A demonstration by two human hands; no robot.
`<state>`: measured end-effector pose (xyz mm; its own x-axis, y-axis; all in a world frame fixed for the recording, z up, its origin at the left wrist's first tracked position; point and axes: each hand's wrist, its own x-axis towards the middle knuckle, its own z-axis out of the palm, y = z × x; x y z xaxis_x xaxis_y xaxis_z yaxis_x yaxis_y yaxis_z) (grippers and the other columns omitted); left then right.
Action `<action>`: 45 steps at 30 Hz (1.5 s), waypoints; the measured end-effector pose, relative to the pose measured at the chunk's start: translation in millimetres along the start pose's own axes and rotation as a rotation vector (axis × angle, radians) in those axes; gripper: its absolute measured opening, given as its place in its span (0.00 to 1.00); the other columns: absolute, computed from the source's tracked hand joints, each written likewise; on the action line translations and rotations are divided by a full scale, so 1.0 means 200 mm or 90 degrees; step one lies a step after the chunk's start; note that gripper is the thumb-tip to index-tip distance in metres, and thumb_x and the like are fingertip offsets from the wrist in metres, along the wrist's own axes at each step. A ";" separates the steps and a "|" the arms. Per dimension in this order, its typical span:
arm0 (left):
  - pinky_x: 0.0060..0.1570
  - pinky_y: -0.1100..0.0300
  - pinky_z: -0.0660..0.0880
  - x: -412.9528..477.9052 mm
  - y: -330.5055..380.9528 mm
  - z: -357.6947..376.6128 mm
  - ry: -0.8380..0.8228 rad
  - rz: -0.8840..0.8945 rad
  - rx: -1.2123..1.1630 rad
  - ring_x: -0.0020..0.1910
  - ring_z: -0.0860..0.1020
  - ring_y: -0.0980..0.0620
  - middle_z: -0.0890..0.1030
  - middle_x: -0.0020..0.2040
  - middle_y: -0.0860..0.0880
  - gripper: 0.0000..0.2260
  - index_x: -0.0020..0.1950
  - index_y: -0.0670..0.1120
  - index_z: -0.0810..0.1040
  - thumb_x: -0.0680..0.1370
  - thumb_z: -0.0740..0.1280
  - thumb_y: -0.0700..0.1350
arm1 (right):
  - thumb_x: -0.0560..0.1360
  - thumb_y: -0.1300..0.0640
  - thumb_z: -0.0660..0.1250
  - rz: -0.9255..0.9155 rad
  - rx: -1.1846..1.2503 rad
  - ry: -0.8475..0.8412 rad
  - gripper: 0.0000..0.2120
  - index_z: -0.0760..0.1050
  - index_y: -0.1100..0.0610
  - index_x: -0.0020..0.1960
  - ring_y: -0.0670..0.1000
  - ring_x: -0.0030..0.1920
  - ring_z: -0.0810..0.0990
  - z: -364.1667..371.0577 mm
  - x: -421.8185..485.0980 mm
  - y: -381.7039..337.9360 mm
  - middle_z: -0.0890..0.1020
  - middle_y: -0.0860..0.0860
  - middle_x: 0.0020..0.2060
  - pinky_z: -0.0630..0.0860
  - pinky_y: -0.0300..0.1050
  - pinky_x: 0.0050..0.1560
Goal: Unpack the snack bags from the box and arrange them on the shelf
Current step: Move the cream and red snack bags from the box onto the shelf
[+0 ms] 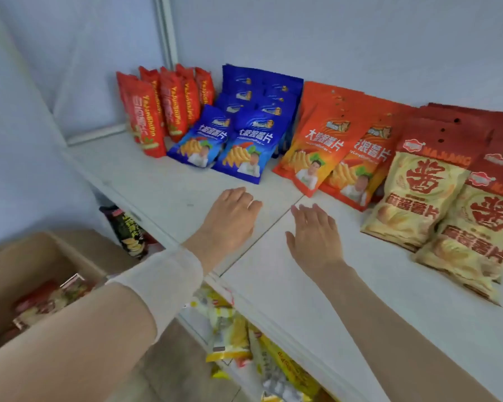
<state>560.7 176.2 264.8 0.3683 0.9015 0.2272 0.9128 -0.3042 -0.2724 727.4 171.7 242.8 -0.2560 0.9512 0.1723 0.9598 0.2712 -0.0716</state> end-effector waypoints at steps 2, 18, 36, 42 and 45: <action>0.69 0.54 0.57 -0.19 -0.21 0.06 -0.071 -0.059 0.023 0.73 0.60 0.46 0.68 0.70 0.44 0.21 0.72 0.44 0.62 0.80 0.57 0.45 | 0.81 0.51 0.53 -0.081 -0.010 -0.021 0.26 0.53 0.58 0.76 0.57 0.76 0.52 0.04 0.05 -0.27 0.60 0.55 0.74 0.51 0.51 0.73; 0.68 0.50 0.60 -2.07 -1.60 0.78 -0.349 -0.461 0.043 0.70 0.64 0.41 0.71 0.67 0.42 0.18 0.69 0.43 0.65 0.80 0.57 0.44 | 0.80 0.53 0.54 -0.478 -0.105 -0.173 0.22 0.60 0.57 0.72 0.57 0.72 0.60 0.82 0.23 -2.44 0.68 0.55 0.69 0.57 0.51 0.70; 0.62 0.53 0.66 -2.55 -1.95 1.83 -0.516 -0.883 -0.339 0.64 0.69 0.45 0.73 0.63 0.44 0.17 0.66 0.43 0.67 0.79 0.60 0.49 | 0.79 0.48 0.56 -0.544 -0.235 -0.488 0.23 0.62 0.57 0.71 0.57 0.68 0.67 2.00 0.57 -3.06 0.70 0.56 0.67 0.65 0.51 0.67; 0.65 0.50 0.68 -2.67 -2.08 2.40 -0.285 -1.294 -0.583 0.66 0.69 0.44 0.70 0.67 0.42 0.27 0.71 0.42 0.62 0.76 0.67 0.48 | 0.77 0.49 0.59 -0.430 -0.117 -0.554 0.26 0.62 0.60 0.71 0.58 0.64 0.71 2.58 0.70 -3.25 0.72 0.59 0.64 0.70 0.51 0.62; 0.66 0.48 0.69 -2.76 -2.16 2.69 -0.080 -1.483 -0.671 0.67 0.70 0.44 0.71 0.67 0.43 0.28 0.71 0.43 0.64 0.74 0.69 0.47 | 0.75 0.44 0.62 -0.327 -0.095 -0.551 0.34 0.58 0.63 0.73 0.61 0.67 0.67 2.84 0.74 -3.30 0.68 0.62 0.67 0.67 0.54 0.65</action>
<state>-132.1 -24.4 -244.9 -0.7414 -0.1124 -0.6616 -0.5362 0.6921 0.4832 -9.2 216.5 -242.3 -0.5800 0.5208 -0.6264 0.6998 0.7122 -0.0558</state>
